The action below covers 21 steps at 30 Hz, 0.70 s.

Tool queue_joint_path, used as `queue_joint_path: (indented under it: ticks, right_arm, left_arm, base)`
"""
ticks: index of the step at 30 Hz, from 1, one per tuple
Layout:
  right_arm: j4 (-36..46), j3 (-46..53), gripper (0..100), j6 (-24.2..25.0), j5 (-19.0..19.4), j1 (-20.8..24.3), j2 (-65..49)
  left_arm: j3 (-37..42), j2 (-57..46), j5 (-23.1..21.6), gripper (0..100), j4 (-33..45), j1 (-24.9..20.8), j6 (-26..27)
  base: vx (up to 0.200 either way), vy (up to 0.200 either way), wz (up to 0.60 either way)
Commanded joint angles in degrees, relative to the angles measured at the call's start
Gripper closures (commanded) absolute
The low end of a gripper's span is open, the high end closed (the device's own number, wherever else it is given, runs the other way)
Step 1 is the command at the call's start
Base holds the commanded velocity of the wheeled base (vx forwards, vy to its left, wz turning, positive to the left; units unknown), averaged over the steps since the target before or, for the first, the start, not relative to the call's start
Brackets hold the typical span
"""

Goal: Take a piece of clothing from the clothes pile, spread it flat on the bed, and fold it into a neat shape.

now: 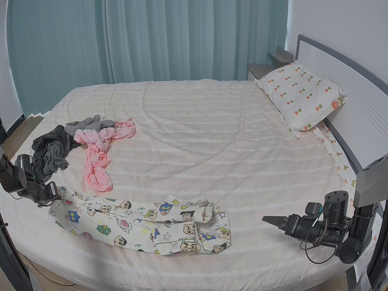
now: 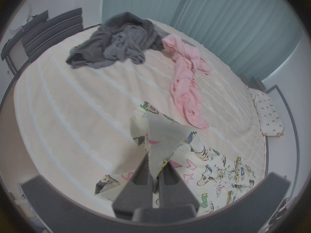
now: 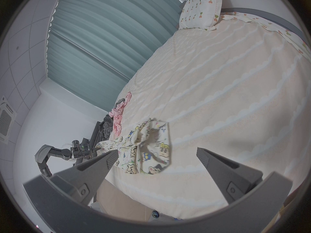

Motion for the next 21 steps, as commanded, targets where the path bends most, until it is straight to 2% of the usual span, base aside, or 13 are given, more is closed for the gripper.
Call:
queue_joint_path:
  ticks: [1,6,9,10,11,12,13,15,16,17,18,19,21]
  right_arm:
    - [-0.7,0.4,0,0.0,0.0,0.1,-0.2]
    - [-0.7,0.5,0,-0.1,0.0,0.1,-0.4]
    - [-0.7,0.5,0,-0.1,0.0,0.1,-0.9]
    - [-0.7,0.5,0,-0.1,0.0,0.1,-0.9]
    - [-0.7,0.5,0,-0.1,0.0,0.0,-1.0]
    - [-0.7,0.5,0,-0.1,0.0,0.0,-1.0]
    - [-0.7,0.5,0,-0.1,0.0,0.1,-1.0]
    - [-0.7,0.5,0,-0.1,0.0,0.0,-1.0]
    - [-0.7,0.5,0,-0.1,0.0,0.0,-1.0]
    - [-0.7,0.5,0,-0.1,0.0,0.0,-1.0]
    - [-0.7,0.5,0,-0.1,0.0,0.0,-1.0]
    - [-0.7,0.5,0,-0.1,-0.1,0.0,-1.0]
    - [-0.7,0.5,0,-0.1,-0.1,0.0,-1.0]
  left_arm:
    - [-6.6,-3.4,-0.5,100,6.7,5.2,1.6]
    - [-9.0,-8.4,-0.8,100,12.2,4.4,1.5]
    - [-7.6,-11.7,-0.1,100,14.6,-0.8,0.4]
    - [-7.4,-11.9,-0.1,100,14.7,-1.0,0.3]
    - [-5.7,-14.0,0.3,100,15.8,-4.6,-0.8]
    - [-5.2,-14.5,0.8,100,15.9,-6.2,-1.2]
    - [-3.7,-15.3,2.5,100,15.8,-10.3,-2.6]
    - [-2.1,-16.0,5.4,100,15.1,-15.8,-5.5]
    - [-2.1,-16.0,5.4,100,15.1,-15.8,-5.5]
    - [-1.4,-16.3,7.9,100,15.0,-22.0,-9.6]
    - [-1.4,-16.4,8.5,100,15.0,-24.2,-11.4]
    - [-1.5,-16.4,9.8,100,15.0,-29.6,-15.3]
    - [-1.5,-16.3,10.4,100,15.0,-32.2,-17.0]
  base:
    - [0.000,0.000,0.00]
    - [0.000,0.000,0.00]
    - [0.000,0.000,0.00]
    - [0.000,0.000,0.00]
    - [0.000,0.000,0.00]
    - [0.000,0.000,0.00]
    - [0.000,0.000,0.00]
    - [0.000,0.000,0.00]
    - [0.000,0.000,0.00]
    - [0.000,0.000,0.00]
    - [0.000,0.000,0.00]
    - [0.000,0.000,0.00]
    - [0.000,0.000,0.00]
